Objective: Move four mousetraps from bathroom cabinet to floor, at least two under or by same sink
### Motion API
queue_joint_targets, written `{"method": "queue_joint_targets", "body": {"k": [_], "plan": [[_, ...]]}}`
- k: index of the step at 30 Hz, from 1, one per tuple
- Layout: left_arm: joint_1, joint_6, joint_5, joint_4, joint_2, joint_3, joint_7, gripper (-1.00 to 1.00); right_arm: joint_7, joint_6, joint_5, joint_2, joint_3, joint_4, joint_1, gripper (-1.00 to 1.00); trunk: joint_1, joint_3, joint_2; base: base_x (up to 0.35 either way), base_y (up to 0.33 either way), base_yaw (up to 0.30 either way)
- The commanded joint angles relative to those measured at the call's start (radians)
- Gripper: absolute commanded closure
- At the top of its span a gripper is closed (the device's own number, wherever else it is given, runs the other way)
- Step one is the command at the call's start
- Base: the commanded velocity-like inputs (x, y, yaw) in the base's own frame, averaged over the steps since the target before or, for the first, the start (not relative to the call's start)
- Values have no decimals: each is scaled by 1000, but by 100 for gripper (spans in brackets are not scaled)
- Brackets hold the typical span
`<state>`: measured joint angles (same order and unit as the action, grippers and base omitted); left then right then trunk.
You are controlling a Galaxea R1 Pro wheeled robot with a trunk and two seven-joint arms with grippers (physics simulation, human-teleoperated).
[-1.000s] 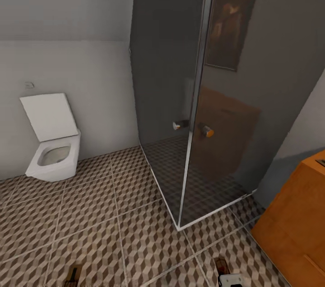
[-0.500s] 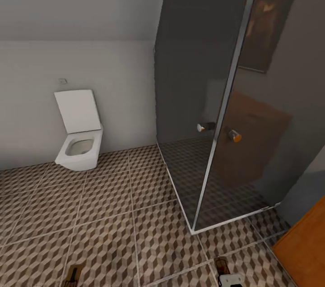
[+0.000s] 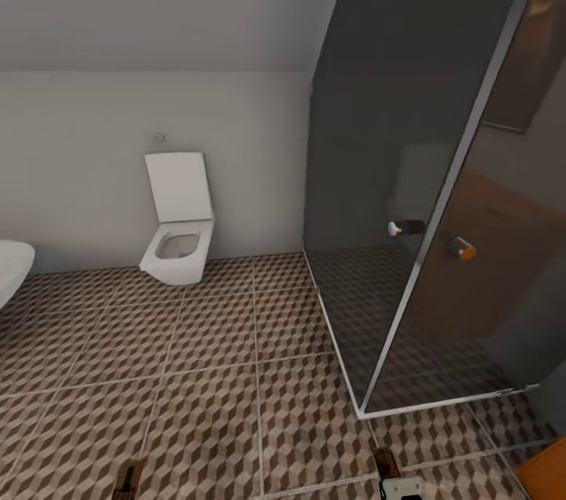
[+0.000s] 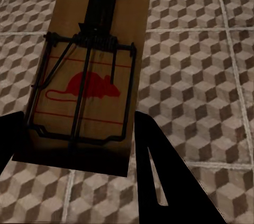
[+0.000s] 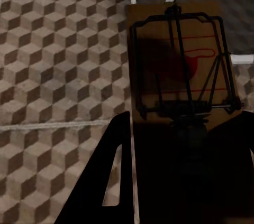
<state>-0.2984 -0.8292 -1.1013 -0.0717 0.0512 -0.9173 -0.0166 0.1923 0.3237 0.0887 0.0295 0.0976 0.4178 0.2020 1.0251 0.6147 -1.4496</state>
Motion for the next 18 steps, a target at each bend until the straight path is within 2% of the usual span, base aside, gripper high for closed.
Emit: {"method": "queue_joint_targets", "body": {"k": [1,18], "plan": [[-1,-2,0,-2,-1,-8,-6,100,8,0,8,0,4,-1,0,100,0,1,0,0,0,288],[-1,-2,0,-2,-1,-8,-6,100,8,0,8,1,4,-2,0,100,0,1,0,0,0,288]]}}
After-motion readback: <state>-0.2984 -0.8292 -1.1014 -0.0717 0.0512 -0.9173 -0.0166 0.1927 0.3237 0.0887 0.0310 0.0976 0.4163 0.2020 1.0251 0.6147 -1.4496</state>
